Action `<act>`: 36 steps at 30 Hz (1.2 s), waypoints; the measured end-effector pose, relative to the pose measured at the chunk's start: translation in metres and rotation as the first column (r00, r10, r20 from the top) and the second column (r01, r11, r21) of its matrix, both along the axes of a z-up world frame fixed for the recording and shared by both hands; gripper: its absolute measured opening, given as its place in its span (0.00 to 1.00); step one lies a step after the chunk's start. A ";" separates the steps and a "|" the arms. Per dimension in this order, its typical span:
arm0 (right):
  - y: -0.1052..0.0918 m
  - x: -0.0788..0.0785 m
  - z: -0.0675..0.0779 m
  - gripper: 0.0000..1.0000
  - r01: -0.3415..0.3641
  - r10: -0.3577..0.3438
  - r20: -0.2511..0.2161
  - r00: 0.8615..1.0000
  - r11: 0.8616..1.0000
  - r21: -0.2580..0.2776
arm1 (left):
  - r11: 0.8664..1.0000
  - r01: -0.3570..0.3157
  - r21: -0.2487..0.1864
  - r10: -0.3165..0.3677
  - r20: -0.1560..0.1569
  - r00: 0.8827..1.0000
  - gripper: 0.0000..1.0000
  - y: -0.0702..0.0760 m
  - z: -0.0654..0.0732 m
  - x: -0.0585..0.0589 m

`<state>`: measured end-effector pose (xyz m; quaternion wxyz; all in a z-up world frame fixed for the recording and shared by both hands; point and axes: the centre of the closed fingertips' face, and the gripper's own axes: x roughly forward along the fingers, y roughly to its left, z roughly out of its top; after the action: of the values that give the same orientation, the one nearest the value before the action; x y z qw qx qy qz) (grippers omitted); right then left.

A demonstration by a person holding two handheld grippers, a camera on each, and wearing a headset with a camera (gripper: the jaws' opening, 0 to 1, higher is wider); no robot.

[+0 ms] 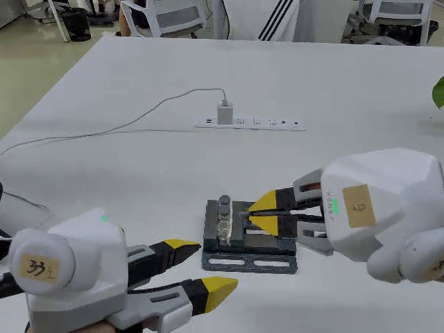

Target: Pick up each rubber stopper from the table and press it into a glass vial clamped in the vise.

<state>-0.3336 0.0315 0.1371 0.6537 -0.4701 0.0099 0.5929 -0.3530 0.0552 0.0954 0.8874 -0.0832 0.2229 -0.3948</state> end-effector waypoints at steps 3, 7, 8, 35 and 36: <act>0.000 -0.006 0.009 0.00 -0.017 0.017 0.059 0.998 1.000 0.000 | 0.998 0.014 -0.069 -0.014 -0.003 1.000 0.30 -0.005 0.011 0.001; -0.001 -0.016 0.017 0.00 -0.011 0.010 0.068 0.998 1.000 0.024 | 0.985 0.044 -0.166 -0.046 -0.013 0.999 0.28 -0.014 0.026 0.000; -0.001 -0.017 0.018 0.00 -0.012 0.011 0.077 0.997 1.000 0.024 | 0.978 0.040 -0.205 -0.047 -0.029 0.998 0.27 -0.015 0.030 0.000; 0.002 -0.041 0.029 0.00 -0.055 0.050 0.052 0.997 0.993 0.103 | 0.882 0.084 -0.464 -0.127 -0.063 0.990 0.08 -0.027 0.063 -0.011; 0.002 -0.041 0.029 0.00 -0.057 0.052 0.049 0.997 0.993 0.106 | 0.879 0.088 -0.468 -0.133 -0.063 0.989 0.07 -0.028 0.063 -0.012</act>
<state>-0.3749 0.0337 0.1662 0.6616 -0.4481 -0.0497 0.5992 -0.3647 0.0271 0.1587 0.8063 -0.2985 0.1676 -0.4824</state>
